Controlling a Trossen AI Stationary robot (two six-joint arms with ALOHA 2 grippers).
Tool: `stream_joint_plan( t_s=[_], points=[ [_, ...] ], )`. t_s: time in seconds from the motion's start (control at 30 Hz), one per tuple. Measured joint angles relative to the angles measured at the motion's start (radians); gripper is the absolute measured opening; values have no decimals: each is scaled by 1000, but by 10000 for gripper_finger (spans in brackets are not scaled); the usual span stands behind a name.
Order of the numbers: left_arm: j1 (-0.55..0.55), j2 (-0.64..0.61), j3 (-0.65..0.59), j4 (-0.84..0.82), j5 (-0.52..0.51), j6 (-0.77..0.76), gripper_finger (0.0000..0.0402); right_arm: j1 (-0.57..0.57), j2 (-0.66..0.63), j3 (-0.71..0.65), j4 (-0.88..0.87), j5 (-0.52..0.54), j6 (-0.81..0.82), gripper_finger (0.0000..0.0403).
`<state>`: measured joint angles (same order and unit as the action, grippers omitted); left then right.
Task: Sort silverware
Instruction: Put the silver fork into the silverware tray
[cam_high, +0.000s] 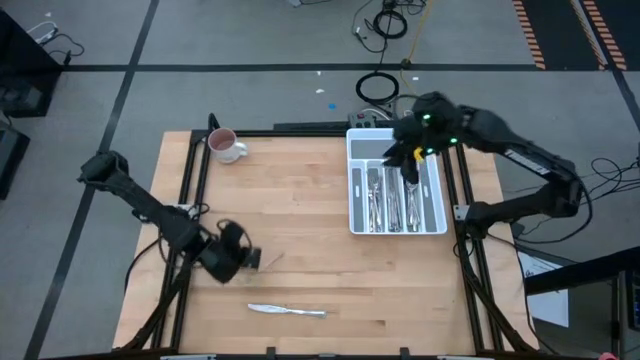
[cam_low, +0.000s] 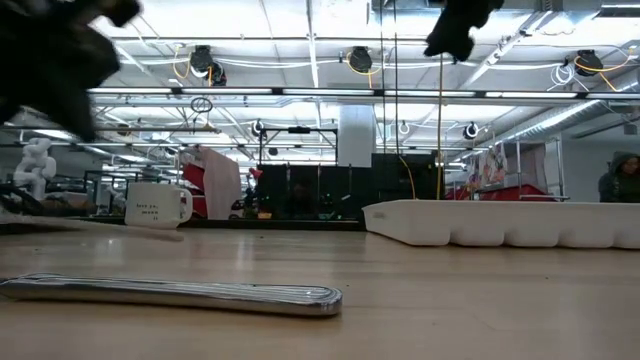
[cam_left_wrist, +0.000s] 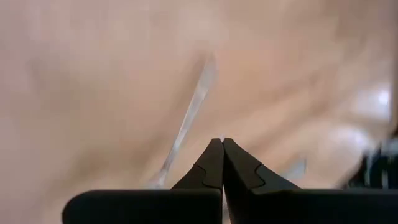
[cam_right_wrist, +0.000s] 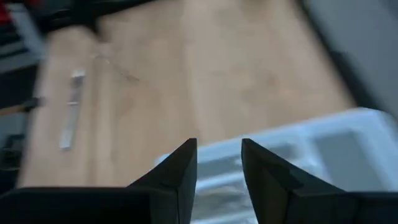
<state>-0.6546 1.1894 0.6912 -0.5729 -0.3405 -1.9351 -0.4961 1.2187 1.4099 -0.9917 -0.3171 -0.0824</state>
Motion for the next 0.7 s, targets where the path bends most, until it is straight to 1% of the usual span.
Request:
stream_joint_plan(
  t_s=[0.07,0.13,0.2,0.23,0.27,0.33,0.4,0.43,0.5,0.6,0.7],
  points=[
    [64,-26,-2,-11,-85,70,1,1,20,-63,78,-98,-5,116],
    [133,-49,-1,-2,-128,129,0,2,37,-136,162,-195,9,116],
    [200,-62,-1,7,-142,219,0,7,55,-218,250,-297,9,116],
    [230,-63,-1,23,-143,261,0,12,66,-257,283,-329,-3,116],
    [258,-62,-1,37,-131,307,0,22,80,-291,308,-340,-11,117],
    [305,-62,-1,68,-48,420,1,55,118,-348,336,-343,-28,120],
    [335,-58,-1,96,81,515,9,90,164,-387,334,-333,-66,126],
    [344,-56,-1,90,143,529,15,105,186,-402,333,-332,-87,130],
    [344,-47,-2,70,233,530,28,132,226,-415,337,-333,-117,138],
    [317,-31,-1,37,336,538,43,157,276,-416,342,-332,-139,149],
    [291,-5,-1,-38,382,574,56,170,299,-416,373,-333,-150,156]
  ],
)
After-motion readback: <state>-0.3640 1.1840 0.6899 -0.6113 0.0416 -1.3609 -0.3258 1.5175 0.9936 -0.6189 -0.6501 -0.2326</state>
